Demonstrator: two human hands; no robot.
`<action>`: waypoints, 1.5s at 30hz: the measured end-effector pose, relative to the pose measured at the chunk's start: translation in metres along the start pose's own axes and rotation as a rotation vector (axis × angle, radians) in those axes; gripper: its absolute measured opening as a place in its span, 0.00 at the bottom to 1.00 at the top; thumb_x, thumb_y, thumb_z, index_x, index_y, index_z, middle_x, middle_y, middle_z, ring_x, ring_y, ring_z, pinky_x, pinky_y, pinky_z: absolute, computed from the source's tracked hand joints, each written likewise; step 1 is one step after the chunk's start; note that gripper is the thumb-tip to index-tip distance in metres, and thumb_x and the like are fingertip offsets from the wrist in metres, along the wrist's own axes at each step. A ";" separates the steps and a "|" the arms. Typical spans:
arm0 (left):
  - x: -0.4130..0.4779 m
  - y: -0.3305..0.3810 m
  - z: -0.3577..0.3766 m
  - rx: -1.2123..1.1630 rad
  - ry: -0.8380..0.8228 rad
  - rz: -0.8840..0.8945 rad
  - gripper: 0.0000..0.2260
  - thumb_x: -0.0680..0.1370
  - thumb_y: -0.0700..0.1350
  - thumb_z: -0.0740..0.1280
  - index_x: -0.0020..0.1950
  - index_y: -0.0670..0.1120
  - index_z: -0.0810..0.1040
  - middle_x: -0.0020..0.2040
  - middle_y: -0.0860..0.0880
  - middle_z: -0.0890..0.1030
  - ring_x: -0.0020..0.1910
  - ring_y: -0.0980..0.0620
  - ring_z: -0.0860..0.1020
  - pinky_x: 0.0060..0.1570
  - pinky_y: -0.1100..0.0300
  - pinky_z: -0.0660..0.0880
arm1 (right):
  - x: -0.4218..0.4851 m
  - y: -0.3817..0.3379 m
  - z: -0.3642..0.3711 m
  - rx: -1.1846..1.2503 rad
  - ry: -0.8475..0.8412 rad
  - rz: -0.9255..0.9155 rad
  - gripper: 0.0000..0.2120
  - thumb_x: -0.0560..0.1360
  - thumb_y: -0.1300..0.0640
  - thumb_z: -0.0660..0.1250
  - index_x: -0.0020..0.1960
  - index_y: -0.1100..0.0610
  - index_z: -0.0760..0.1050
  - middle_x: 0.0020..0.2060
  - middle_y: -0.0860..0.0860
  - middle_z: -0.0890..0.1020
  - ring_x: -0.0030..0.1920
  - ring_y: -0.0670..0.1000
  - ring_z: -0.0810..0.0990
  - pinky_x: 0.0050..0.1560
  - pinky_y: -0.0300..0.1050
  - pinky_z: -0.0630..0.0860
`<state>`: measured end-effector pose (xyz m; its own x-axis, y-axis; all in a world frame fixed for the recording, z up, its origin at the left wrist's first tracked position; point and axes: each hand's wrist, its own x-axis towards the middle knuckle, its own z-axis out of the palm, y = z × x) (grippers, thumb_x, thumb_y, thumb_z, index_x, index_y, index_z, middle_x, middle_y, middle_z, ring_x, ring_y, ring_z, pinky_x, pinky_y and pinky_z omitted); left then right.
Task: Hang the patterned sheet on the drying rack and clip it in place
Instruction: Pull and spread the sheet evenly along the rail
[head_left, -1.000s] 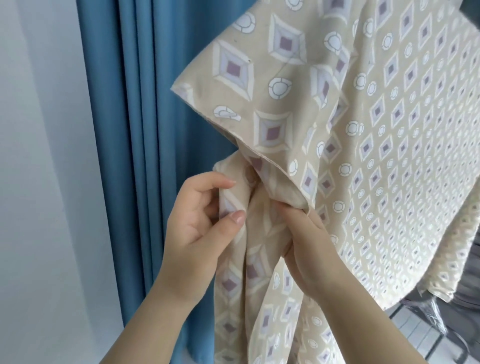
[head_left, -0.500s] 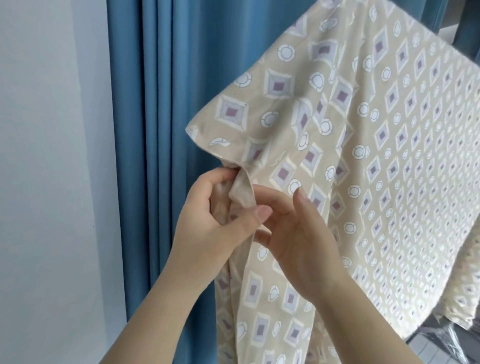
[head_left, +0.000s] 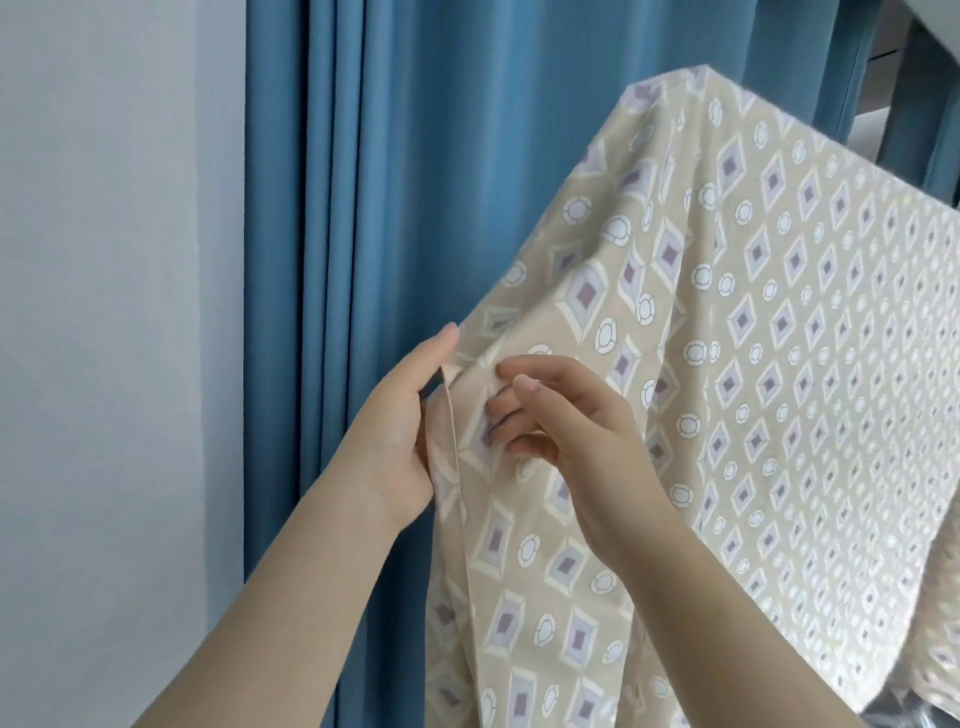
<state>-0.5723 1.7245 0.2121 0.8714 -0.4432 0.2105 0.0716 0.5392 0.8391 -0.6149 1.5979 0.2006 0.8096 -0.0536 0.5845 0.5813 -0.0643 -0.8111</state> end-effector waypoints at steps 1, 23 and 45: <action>0.003 0.003 0.001 0.006 0.021 0.005 0.12 0.76 0.50 0.64 0.45 0.44 0.83 0.36 0.45 0.83 0.33 0.48 0.81 0.39 0.55 0.78 | 0.002 -0.003 -0.001 -0.011 0.016 -0.009 0.07 0.70 0.55 0.65 0.46 0.54 0.79 0.35 0.50 0.81 0.35 0.48 0.78 0.38 0.39 0.74; 0.022 0.112 0.029 0.031 0.182 0.442 0.08 0.77 0.43 0.66 0.54 0.45 0.80 0.43 0.46 0.84 0.39 0.48 0.83 0.44 0.51 0.80 | 0.066 -0.078 0.010 -0.188 0.080 -0.114 0.06 0.77 0.59 0.62 0.46 0.50 0.75 0.37 0.48 0.79 0.31 0.46 0.76 0.35 0.37 0.73; 0.027 0.144 0.023 0.657 0.598 1.200 0.15 0.73 0.40 0.68 0.41 0.57 0.65 0.45 0.52 0.78 0.44 0.53 0.78 0.46 0.59 0.75 | 0.094 -0.087 0.032 -0.143 0.030 -0.160 0.05 0.76 0.60 0.63 0.47 0.52 0.75 0.36 0.50 0.79 0.30 0.47 0.74 0.33 0.37 0.72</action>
<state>-0.5500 1.7735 0.3503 0.3277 0.4586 0.8260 -0.8975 -0.1220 0.4238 -0.5866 1.6301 0.3257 0.7041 -0.0606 0.7075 0.6830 -0.2150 -0.6981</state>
